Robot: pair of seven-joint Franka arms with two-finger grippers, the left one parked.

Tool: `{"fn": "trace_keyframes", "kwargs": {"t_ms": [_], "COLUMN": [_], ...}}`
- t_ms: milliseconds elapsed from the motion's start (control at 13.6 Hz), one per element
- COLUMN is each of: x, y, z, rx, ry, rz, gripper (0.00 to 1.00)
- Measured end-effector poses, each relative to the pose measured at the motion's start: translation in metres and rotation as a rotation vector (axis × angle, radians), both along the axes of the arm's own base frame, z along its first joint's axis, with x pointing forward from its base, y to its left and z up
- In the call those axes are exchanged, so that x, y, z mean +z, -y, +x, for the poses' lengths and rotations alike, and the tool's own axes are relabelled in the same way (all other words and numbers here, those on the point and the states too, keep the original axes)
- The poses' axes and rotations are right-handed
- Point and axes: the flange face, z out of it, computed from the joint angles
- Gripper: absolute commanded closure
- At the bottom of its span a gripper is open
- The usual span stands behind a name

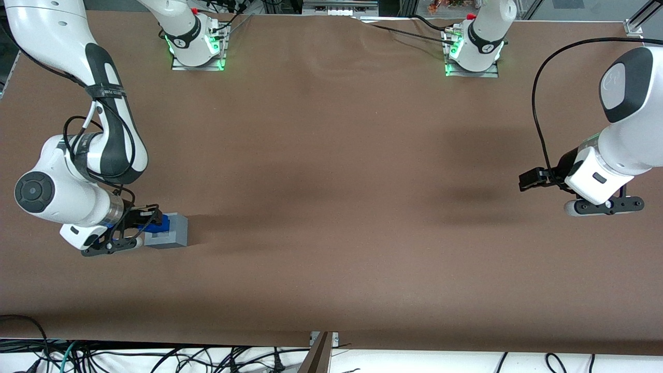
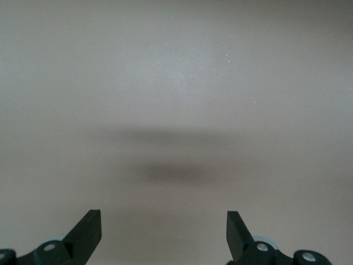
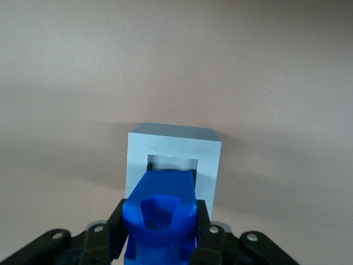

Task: Insert blue part into gray base with right arm
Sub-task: 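Carry the blue part over the gray base's opening, then lower the blue part into the gray base and open the right gripper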

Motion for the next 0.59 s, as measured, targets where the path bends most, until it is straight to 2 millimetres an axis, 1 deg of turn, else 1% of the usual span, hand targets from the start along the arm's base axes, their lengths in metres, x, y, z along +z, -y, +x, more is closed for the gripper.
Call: {"fn": "trace_keyframes", "kwargs": {"t_ms": [440,587], "x": [-0.0076,-0.0074], "y": [-0.0002,-0.0004], "z": [0.0026,0.0046], "rx": [0.000,0.000], "ry": [0.010,0.023], "rz": [0.000,0.000], "gripper": [0.77,0.77]}}
